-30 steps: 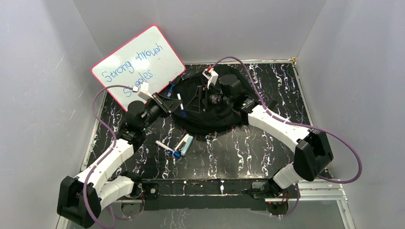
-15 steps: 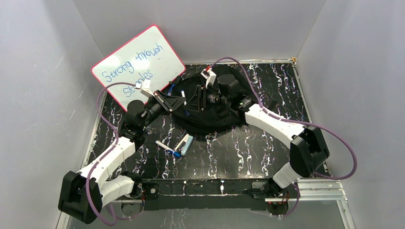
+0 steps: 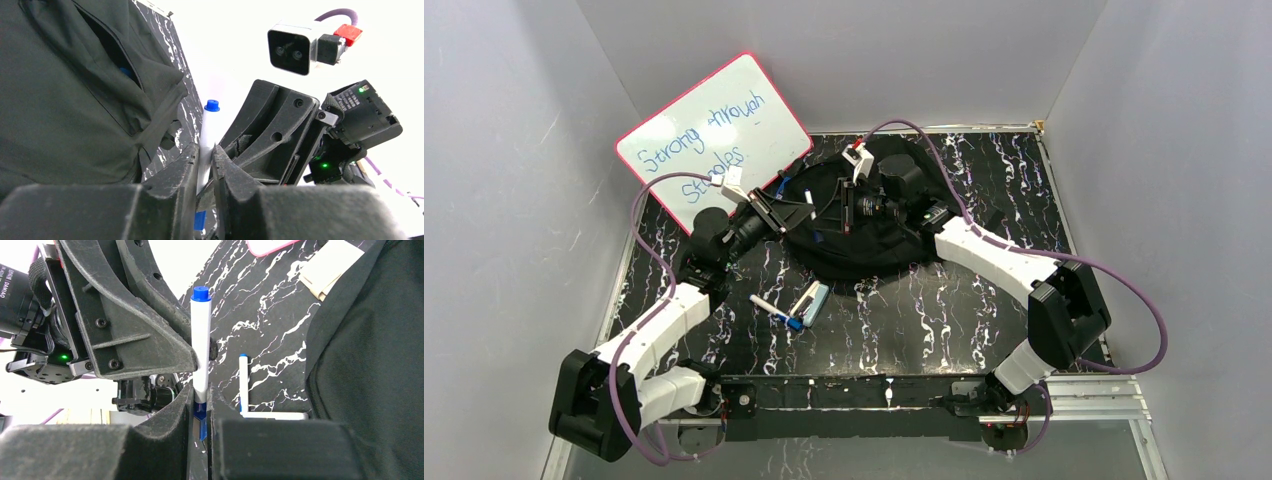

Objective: Pack the student bag
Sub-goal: Pick up the stationery from the center of the board.

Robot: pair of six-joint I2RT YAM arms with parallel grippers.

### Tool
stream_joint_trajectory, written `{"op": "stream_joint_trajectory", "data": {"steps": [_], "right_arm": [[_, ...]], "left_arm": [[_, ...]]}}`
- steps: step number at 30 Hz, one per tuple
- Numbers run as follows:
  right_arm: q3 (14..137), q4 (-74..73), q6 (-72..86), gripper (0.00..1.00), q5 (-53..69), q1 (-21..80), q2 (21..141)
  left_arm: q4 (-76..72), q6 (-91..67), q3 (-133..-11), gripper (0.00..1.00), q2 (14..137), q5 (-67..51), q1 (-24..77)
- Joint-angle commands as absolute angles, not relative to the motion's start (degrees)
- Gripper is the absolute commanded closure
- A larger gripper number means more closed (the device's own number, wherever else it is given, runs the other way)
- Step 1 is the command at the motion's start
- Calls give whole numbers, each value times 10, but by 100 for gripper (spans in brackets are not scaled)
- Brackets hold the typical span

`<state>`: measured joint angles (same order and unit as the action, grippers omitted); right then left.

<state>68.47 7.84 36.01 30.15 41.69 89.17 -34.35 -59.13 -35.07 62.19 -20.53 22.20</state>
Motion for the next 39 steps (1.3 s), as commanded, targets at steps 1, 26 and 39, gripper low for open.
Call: {"op": "stream_joint_trajectory", "data": {"steps": [1,26,39], "right_arm": [[710,111,354,86,305,415,890],[718,46,298,97,343,415,908],[735,16,270,74,314,415,907]], "left_arm": [[-357,-590,-358,74,625,-229,221],[-301,-575,-377,64,634,-208,221],[-296,-573,-372,100,636,-208,221]]}}
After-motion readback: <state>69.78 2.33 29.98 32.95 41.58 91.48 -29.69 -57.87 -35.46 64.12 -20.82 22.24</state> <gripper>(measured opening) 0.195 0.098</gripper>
